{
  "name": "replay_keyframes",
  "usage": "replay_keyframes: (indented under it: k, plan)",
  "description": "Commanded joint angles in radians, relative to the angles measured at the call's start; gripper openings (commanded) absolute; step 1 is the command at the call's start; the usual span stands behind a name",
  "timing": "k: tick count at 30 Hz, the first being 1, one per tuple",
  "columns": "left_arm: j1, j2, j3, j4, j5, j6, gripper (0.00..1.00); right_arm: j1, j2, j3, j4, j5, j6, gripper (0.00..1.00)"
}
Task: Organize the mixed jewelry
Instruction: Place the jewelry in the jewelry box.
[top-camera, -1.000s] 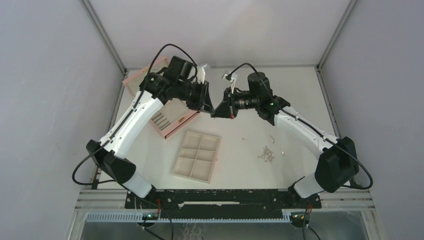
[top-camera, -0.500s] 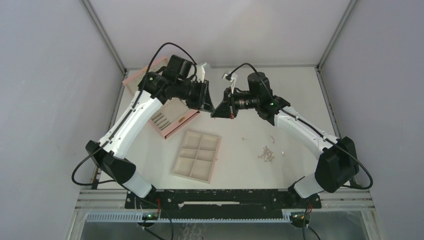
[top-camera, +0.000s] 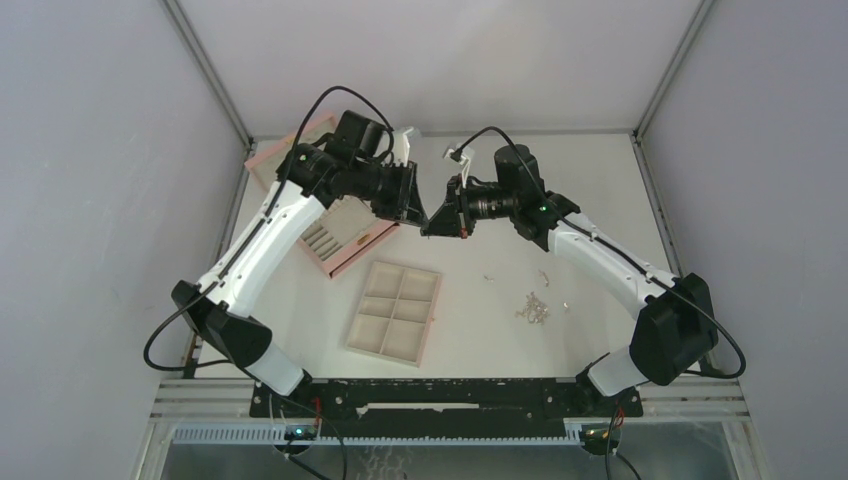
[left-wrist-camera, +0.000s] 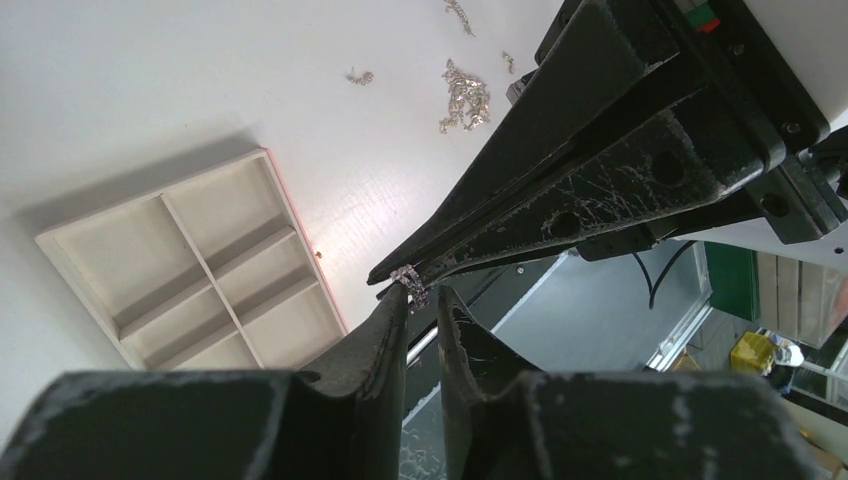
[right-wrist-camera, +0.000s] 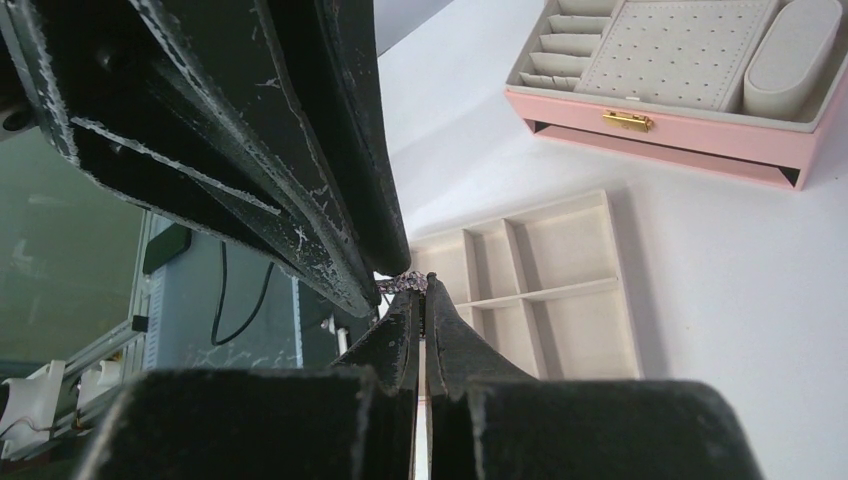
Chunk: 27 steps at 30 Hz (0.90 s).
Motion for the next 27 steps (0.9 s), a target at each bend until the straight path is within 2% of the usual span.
replay_keyframes:
  k: [1, 13, 20, 24, 27]
  plan:
    - [-0.003, 0.001, 0.040, 0.008, 0.006, 0.021, 0.20, 0.006, -0.011, 0.038, 0.026, -0.009, -0.021, 0.00]
    - [-0.004, 0.002, 0.042, 0.009, 0.005, 0.022, 0.11, 0.006, -0.013, 0.038, 0.025, -0.012, -0.019, 0.00]
    - [-0.003, 0.003, 0.046, 0.006, -0.003, 0.021, 0.11, 0.007, -0.012, 0.038, 0.027, -0.012, -0.019, 0.00]
    - [-0.001, 0.006, 0.046, 0.006, 0.005, 0.023, 0.01, 0.008, -0.012, 0.038, 0.027, -0.009, -0.019, 0.00]
    - [0.000, 0.006, 0.047, 0.007, 0.014, 0.023, 0.00, 0.008, -0.013, 0.038, 0.026, -0.009, -0.020, 0.00]
